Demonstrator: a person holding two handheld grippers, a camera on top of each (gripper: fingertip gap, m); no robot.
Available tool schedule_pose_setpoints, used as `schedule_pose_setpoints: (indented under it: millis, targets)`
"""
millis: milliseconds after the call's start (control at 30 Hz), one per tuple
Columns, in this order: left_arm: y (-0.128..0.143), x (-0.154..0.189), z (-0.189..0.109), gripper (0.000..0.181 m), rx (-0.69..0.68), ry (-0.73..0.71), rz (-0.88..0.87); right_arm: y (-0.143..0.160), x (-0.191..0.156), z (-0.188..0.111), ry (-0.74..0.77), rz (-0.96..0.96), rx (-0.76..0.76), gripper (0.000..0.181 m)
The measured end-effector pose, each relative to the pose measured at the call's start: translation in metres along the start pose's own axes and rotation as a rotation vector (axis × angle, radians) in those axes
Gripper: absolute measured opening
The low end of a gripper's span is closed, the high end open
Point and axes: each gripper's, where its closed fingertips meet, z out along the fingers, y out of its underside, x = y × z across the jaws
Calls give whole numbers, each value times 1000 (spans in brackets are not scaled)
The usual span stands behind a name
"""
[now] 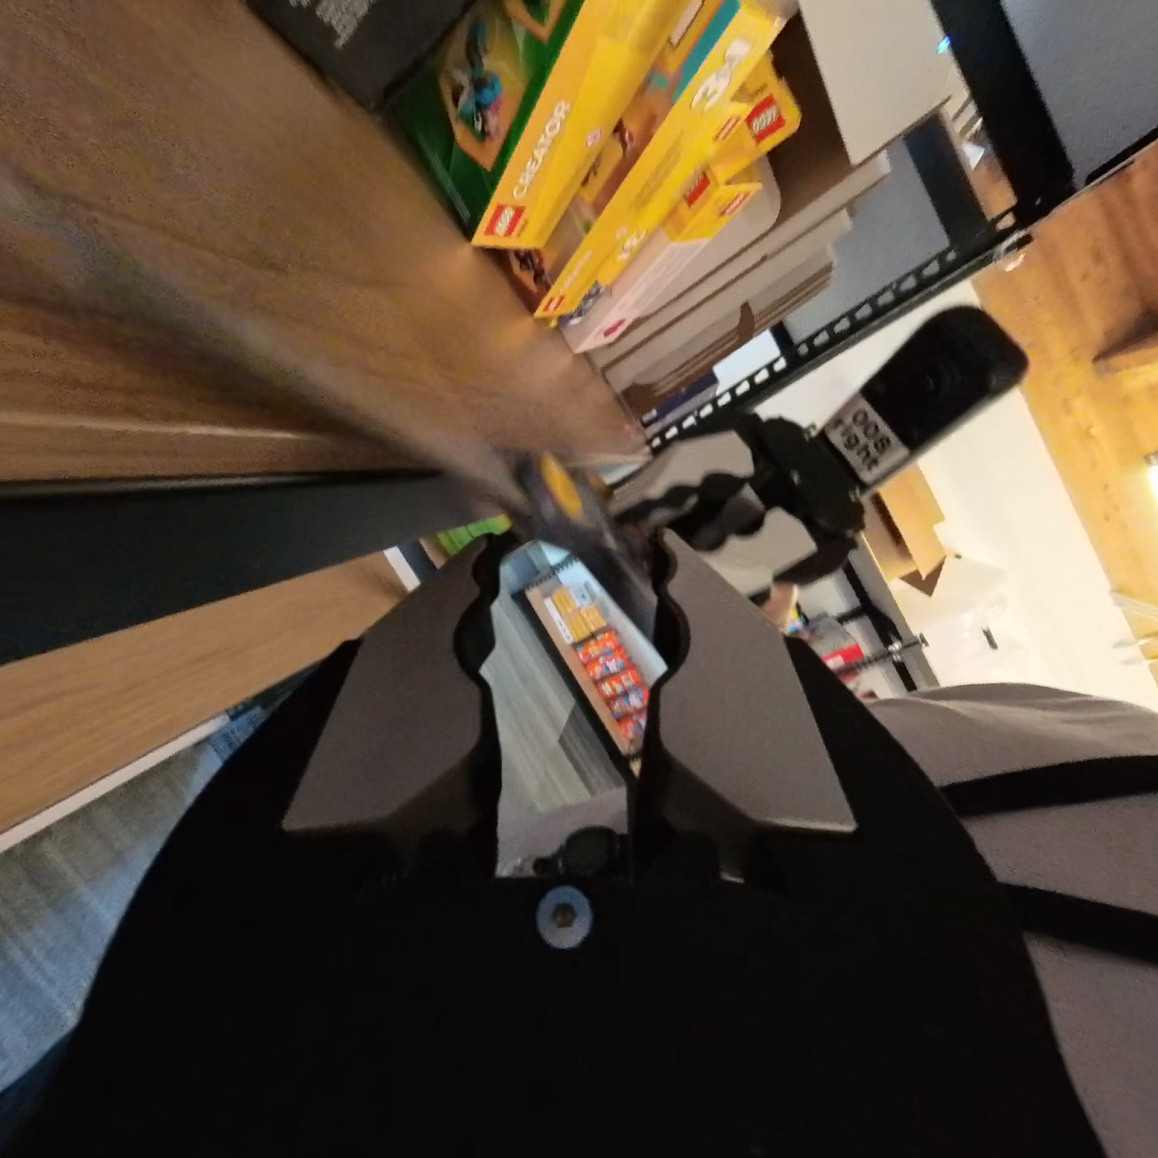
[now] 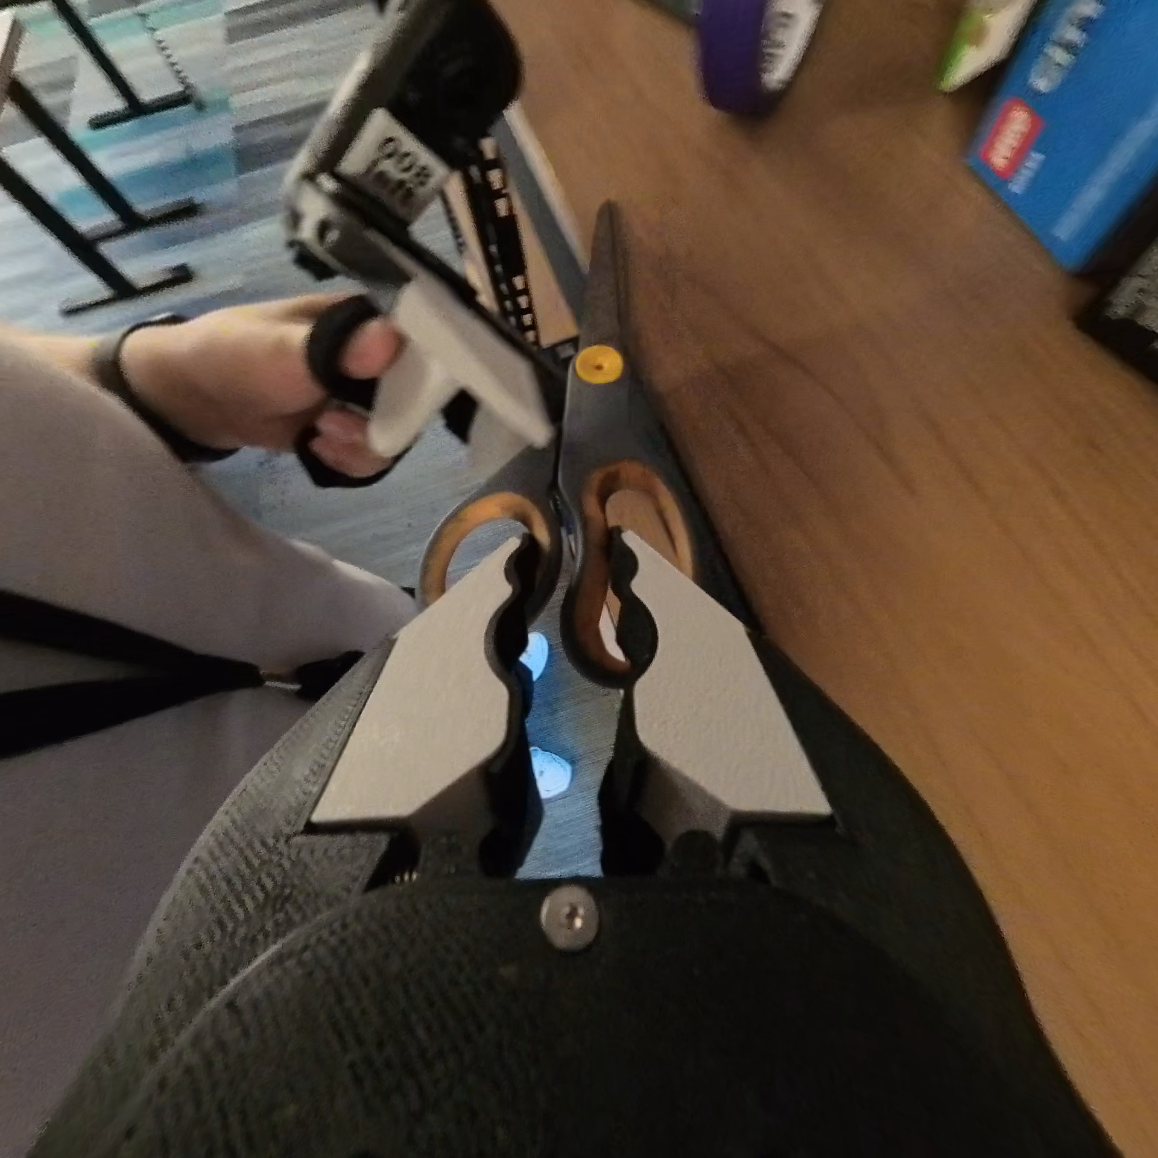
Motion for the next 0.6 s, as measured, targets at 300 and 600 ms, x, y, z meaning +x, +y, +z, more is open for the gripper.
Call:
schedule_pose_setpoints:
  millis: [300, 600]
  targets:
    - [-21, 6, -29, 10, 181, -100, 119, 9, -31, 46, 18, -263, -59, 25]
    - [-76, 47, -39, 10, 244, -229, 271, -53, -15, 85, 224, -315, 110, 32]
